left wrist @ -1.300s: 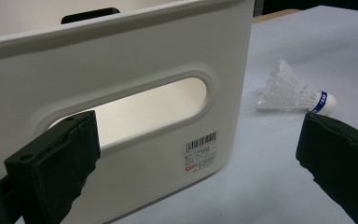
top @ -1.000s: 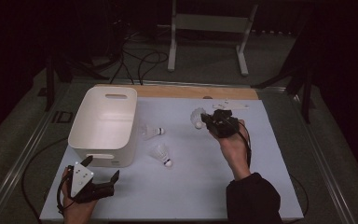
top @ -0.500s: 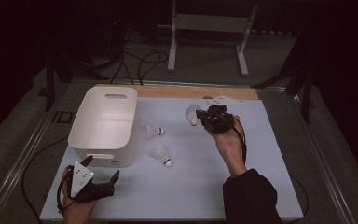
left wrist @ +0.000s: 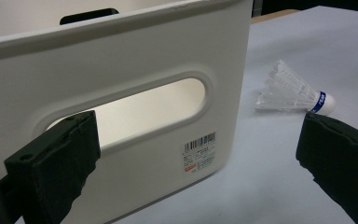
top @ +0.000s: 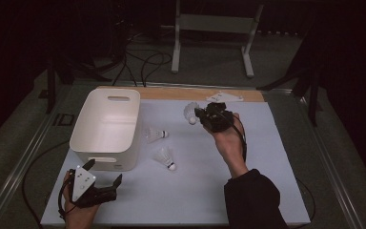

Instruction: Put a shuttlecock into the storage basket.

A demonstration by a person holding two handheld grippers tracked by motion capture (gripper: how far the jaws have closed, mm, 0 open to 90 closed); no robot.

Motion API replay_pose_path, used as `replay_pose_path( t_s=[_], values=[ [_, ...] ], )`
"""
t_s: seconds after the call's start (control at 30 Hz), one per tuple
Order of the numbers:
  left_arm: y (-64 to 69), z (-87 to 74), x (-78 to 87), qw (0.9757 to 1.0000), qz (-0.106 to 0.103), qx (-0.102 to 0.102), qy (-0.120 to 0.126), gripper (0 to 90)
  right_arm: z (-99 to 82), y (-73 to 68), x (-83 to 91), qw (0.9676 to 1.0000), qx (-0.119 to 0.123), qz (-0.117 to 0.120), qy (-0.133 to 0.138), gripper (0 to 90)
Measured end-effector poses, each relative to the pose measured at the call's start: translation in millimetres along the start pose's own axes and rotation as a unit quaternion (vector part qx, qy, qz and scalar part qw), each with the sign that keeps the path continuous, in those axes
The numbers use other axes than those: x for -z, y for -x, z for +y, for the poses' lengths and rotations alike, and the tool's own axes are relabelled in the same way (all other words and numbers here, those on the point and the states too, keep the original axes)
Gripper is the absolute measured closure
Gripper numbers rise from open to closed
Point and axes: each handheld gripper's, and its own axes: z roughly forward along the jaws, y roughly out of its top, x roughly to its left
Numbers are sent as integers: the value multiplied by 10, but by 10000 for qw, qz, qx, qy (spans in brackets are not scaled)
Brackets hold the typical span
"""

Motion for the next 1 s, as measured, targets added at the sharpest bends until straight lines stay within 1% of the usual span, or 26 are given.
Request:
replay_pose_path(
  t_s=[0.13, 0.33, 0.47, 0.67, 0.93, 1.0],
  values=[
    [0, 0, -1, 10000, -4, -2, 1, 2, 35, 2, -32, 10000, -76, 38, 19, 889],
    [2, 0, -4, 10000, -6, -4, 3, 2, 78, 18, -62, 9999, -124, 49, 50, 889],
    [2, 0, -5, 10000, -7, -6, 4, 2, 108, 34, -81, 9998, -151, 98, 82, 889],
    [3, 0, -7, 10000, -15, -7, 0, 2, 134, 51, -120, 9998, -126, 138, 116, 889],
    [3, -1, -8, 10000, -13, -12, -2, 2, 162, 93, -189, 9994, -202, 222, 162, 888],
    [3, -1, -9, 10000, -10, -11, -4, 2, 178, 95, -200, 9994, -159, 256, 197, 887]
  ],
)
